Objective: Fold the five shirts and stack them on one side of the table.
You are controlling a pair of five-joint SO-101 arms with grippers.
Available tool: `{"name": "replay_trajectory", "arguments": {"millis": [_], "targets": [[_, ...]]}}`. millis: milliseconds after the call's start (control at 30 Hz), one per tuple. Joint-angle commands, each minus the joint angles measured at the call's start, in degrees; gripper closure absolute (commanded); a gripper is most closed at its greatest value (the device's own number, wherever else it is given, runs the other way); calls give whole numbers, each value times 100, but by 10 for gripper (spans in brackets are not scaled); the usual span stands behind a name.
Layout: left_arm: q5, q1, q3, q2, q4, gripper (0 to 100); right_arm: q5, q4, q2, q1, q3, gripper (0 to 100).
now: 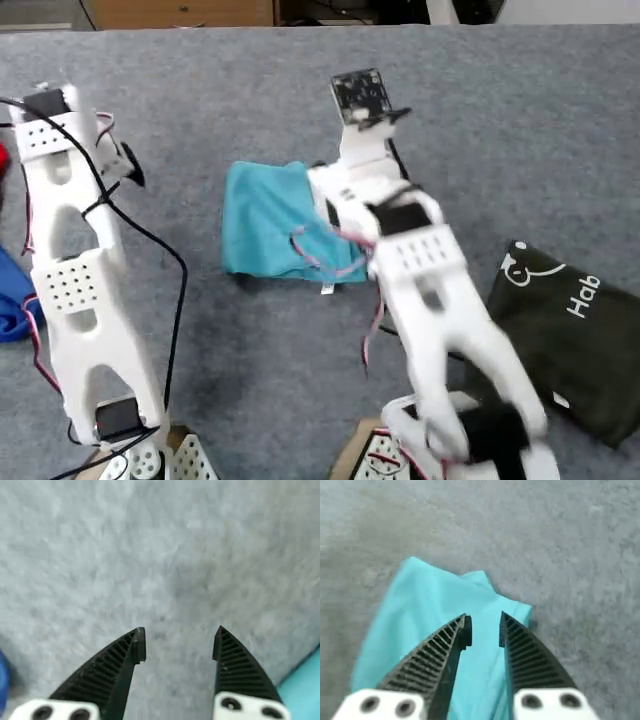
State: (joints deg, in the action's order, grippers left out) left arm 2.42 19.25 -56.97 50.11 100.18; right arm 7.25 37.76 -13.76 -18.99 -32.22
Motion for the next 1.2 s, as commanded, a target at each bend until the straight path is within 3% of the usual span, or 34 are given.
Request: {"name": "replay_trajectory", "arguments": {"millis": [0, 400, 800, 967, 1167], "targets": [[-35, -519, 510, -655, 62, 772, -62, -97, 1156, 277, 875, 903], [123, -2286, 1591, -778, 70, 772, -88, 0, 4224, 400, 2835, 903], [-290, -3051, 3490, -3099, 35, 792, -334, 1600, 5042, 637, 4585, 904], [-281, -3015, 4088, -3459, -237, 792, -501, 2136, 5033, 664, 5024, 904], [-281, -3552, 5213, -3556, -835, 792, -519, 2892, 4813, 752, 5684, 904]]}}
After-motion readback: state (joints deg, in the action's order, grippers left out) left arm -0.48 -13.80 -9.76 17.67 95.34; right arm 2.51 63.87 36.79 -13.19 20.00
